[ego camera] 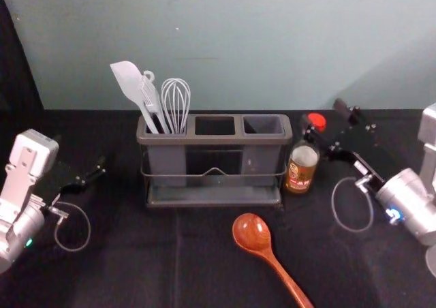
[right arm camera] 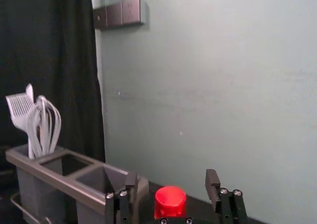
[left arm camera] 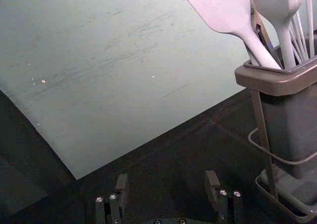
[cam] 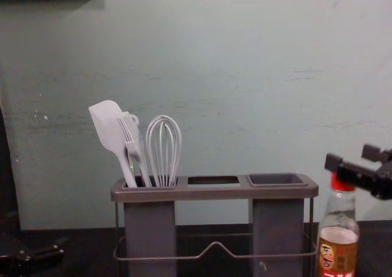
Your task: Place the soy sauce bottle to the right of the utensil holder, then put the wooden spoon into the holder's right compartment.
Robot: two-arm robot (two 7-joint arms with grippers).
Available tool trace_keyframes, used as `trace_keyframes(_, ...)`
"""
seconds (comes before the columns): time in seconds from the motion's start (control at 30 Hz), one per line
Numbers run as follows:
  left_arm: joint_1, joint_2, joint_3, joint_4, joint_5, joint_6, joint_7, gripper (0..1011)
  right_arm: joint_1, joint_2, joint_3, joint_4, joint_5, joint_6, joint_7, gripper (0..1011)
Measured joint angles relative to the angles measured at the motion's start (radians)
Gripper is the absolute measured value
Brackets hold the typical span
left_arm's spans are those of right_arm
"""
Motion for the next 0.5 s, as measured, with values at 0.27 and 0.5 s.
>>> trace_keyframes(0.27, 0.000, 0.000, 0.000, 0.000, 0.000, 0.000, 0.000, 1011, -0.073, 0.032, 0.018, -0.139, -0.003, 0.037, -0.023, 1002)
trace_keyframes(0.5, 0.000, 0.000, 0.000, 0.000, 0.000, 0.000, 0.000, 1011, -0.151, 0.059, 0.019, -0.266, -0.029, 0.096, -0.056, 1003)
